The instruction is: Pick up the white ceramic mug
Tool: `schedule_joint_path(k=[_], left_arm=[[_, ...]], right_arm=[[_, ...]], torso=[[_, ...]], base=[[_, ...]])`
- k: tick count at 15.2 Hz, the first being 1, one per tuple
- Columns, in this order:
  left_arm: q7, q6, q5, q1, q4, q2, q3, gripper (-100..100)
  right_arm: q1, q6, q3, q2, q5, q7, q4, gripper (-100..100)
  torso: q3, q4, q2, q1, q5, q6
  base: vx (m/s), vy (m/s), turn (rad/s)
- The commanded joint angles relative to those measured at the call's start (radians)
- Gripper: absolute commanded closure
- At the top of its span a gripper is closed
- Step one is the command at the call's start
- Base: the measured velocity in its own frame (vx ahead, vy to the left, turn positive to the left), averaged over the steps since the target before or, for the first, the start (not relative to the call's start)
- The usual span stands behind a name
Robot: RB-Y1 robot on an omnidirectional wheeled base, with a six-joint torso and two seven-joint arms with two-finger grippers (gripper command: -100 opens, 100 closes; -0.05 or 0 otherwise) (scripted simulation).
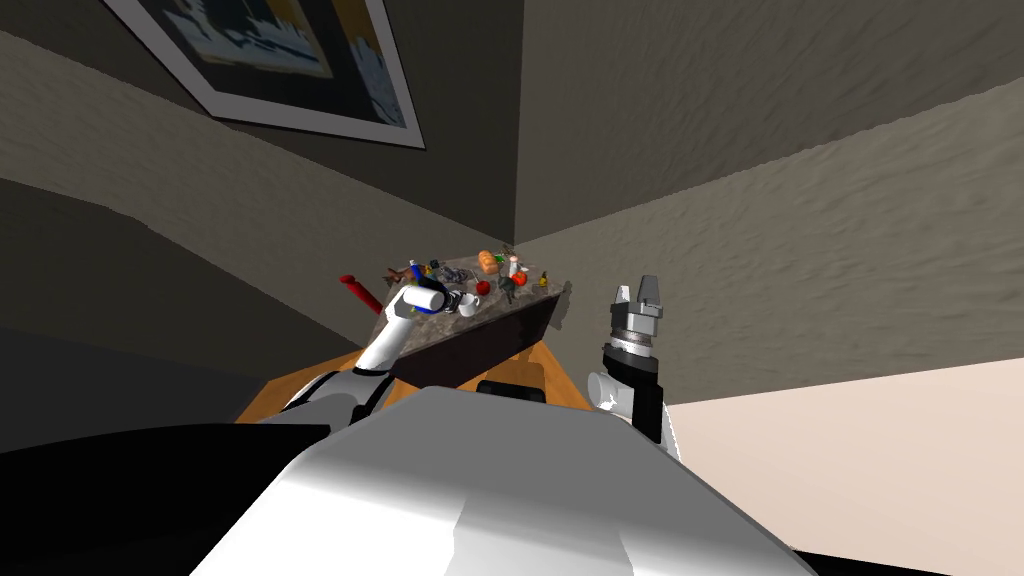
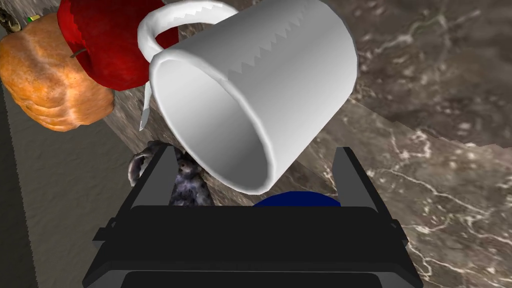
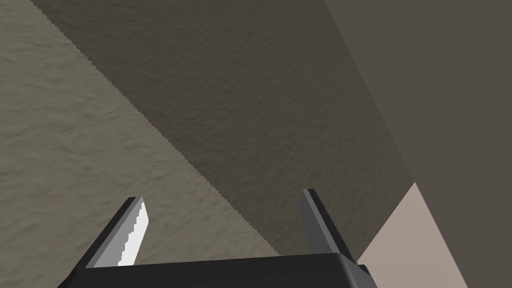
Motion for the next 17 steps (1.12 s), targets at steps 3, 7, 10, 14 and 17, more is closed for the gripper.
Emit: schedule_joint_path(k=[3, 7, 10, 14, 17], left_arm=[[-0.006, 0.089, 0.016, -0.027, 0.021, 0.011, 0.001, -100], [-0.010, 0.161, 0.030, -0.053, 0.040, 0.020, 0.001, -100], [-0.015, 0.228, 0.042, -0.076, 0.058, 0.028, 0.001, -100], [-0.019, 0.298, 0.054, -0.099, 0.075, 0.036, 0.001, -100], [-0.022, 0.363, 0.064, -0.120, 0.091, 0.043, 0.002, -100]], right_arm=[[0.000, 0.000, 0.000, 0.000, 0.000, 0.000, 0.000, 0], [0.000, 0.000, 0.000, 0.000, 0.000, 0.000, 0.000, 0], [0.000, 0.000, 0.000, 0.000, 0.000, 0.000, 0.000, 0], [0.000, 0.000, 0.000, 0.000, 0.000, 0.000, 0.000, 0], [0.000, 0.000, 0.000, 0.000, 0.000, 0.000, 0.000, 0]], torso=[[0.000, 0.000, -0.001, 0.000, 0.000, 0.000], [0.000, 0.000, -0.001, 0.000, 0.000, 0.000], [-0.001, 0.000, -0.002, 0.000, 0.000, 0.000], [-0.001, 0.000, -0.001, 0.000, 0.000, 0.000], [-0.001, 0.000, -0.002, 0.000, 0.000, 0.000]], base=[[0.026, -0.015, -0.020], [0.021, -0.012, -0.017], [0.040, -0.009, -0.020], [0.026, -0.006, -0.015], [0.037, -0.008, -0.019]])
